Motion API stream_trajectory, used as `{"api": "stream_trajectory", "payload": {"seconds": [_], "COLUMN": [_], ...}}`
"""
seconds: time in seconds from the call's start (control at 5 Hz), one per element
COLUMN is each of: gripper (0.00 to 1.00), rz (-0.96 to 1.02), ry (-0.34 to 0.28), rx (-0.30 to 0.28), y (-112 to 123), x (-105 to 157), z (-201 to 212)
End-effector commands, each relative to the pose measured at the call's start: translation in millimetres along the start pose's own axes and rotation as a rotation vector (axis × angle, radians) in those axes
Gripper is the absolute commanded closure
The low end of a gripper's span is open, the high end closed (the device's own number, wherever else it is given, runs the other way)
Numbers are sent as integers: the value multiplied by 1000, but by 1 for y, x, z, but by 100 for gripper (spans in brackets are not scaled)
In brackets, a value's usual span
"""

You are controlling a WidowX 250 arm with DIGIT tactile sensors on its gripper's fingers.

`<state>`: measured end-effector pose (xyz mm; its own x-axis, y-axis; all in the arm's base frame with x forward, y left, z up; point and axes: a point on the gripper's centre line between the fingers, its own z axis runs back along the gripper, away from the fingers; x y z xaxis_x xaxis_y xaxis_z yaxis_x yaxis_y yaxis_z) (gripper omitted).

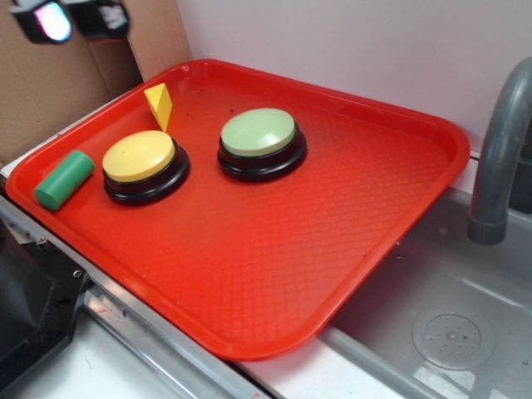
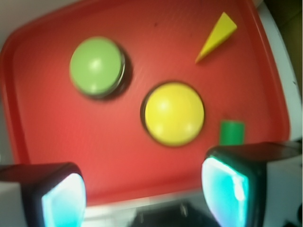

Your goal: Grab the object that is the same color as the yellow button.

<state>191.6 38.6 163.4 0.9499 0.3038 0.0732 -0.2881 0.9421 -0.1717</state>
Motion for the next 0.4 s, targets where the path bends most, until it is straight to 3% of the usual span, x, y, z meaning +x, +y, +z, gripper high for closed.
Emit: {"api": "stream_trajectory", "payload": {"seconds": [0.0, 0.2], "gripper": [0, 0], "rz": [272, 351], "ry": [-134, -230], "rx": [45, 34], "y": [44, 58], "x": [52, 70], "z": [-38, -56]}}
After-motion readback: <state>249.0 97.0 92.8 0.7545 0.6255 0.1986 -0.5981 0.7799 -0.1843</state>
